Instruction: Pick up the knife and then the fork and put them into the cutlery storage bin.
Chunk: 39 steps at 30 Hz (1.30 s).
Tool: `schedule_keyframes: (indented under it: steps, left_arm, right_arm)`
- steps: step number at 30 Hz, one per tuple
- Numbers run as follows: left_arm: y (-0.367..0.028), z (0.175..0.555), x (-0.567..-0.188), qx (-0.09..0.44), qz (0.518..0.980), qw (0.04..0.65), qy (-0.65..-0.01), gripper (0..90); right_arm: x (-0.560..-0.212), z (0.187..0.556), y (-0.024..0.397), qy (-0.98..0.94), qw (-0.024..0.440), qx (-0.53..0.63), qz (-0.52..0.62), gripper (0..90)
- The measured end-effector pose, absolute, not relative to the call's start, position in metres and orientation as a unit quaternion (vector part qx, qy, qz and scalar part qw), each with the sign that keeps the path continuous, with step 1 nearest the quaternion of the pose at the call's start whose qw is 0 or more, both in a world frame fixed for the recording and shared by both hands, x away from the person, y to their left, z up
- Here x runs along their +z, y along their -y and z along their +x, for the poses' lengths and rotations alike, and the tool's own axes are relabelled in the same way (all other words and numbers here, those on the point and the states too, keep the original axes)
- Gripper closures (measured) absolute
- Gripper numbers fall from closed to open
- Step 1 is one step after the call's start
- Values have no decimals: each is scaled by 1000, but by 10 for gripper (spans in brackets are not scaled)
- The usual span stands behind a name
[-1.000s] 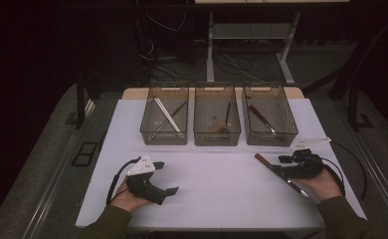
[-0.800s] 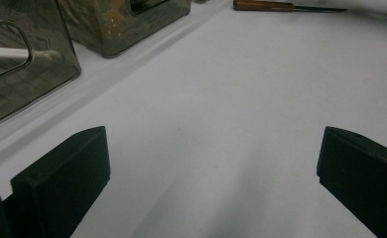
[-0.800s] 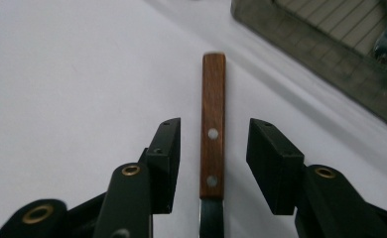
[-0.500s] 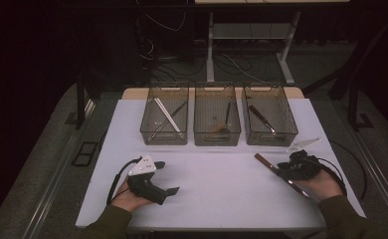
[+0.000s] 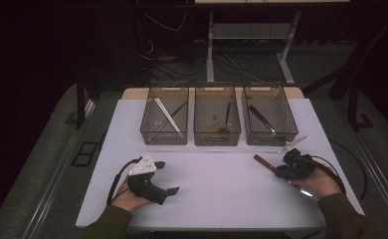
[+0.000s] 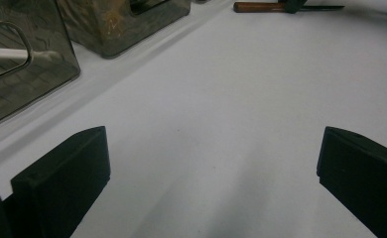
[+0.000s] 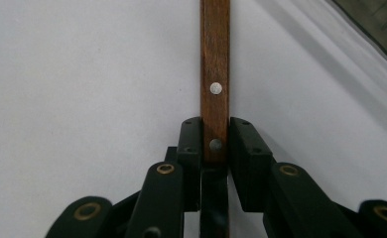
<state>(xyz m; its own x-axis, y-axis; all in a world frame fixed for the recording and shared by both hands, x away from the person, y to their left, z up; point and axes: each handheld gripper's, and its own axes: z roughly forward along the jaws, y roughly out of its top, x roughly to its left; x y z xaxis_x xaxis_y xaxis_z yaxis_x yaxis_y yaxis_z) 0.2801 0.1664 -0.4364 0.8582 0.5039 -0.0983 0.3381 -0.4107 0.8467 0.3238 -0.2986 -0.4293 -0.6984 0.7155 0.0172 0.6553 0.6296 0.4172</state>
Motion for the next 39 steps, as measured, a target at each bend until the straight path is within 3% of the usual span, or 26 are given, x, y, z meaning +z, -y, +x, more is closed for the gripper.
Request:
schedule_keyframes:
  steps: [18, 28, 39]
  left_arm:
    - [-164, 280, -436, 86, 837, 480, -248, 0]
    - [-163, 278, -436, 87, 838, 481, -245, 0]
    - [-163, 278, -436, 88, 837, 481, -244, 0]
  right_arm:
    - [-421, 359, 276, -925, -8, 78, 371, 760]
    - [-420, 360, 276, -922, -11, 77, 379, 772]
    - [-397, 359, 298, -899, 16, 193, 394, 773]
